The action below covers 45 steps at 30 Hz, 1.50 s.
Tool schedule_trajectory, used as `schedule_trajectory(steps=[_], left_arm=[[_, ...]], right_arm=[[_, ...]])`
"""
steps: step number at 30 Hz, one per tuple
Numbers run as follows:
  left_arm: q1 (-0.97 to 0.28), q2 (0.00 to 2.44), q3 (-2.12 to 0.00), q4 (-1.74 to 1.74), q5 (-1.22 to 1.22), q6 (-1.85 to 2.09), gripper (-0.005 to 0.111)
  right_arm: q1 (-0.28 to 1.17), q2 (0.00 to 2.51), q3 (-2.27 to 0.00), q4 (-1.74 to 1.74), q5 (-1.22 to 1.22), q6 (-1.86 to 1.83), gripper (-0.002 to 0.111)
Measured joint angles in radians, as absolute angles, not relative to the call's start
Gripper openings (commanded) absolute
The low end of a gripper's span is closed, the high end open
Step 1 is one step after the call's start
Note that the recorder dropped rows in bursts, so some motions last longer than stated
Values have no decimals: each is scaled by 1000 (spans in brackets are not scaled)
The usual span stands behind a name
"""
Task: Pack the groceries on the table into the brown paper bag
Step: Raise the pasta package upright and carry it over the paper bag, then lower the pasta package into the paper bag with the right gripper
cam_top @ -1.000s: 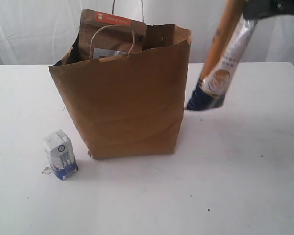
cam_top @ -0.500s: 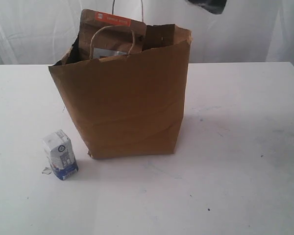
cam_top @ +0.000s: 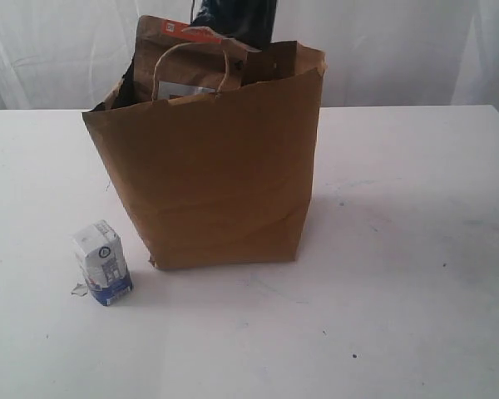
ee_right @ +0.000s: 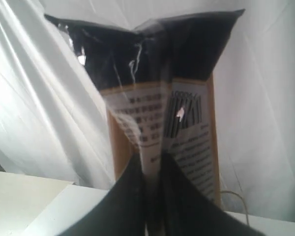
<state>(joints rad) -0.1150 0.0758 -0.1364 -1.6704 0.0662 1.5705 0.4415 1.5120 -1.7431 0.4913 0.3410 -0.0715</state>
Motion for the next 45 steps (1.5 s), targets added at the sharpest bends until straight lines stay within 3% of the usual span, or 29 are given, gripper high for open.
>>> schedule_trajectory(steps=[21, 45], left_arm=[[-115, 74, -136, -1670, 66, 1570, 0], [-115, 74, -136, -1670, 66, 1570, 0]], right_arm=[[599, 1733, -1795, 487, 170, -324, 0], [599, 1845, -1799, 376, 449, -361, 0]])
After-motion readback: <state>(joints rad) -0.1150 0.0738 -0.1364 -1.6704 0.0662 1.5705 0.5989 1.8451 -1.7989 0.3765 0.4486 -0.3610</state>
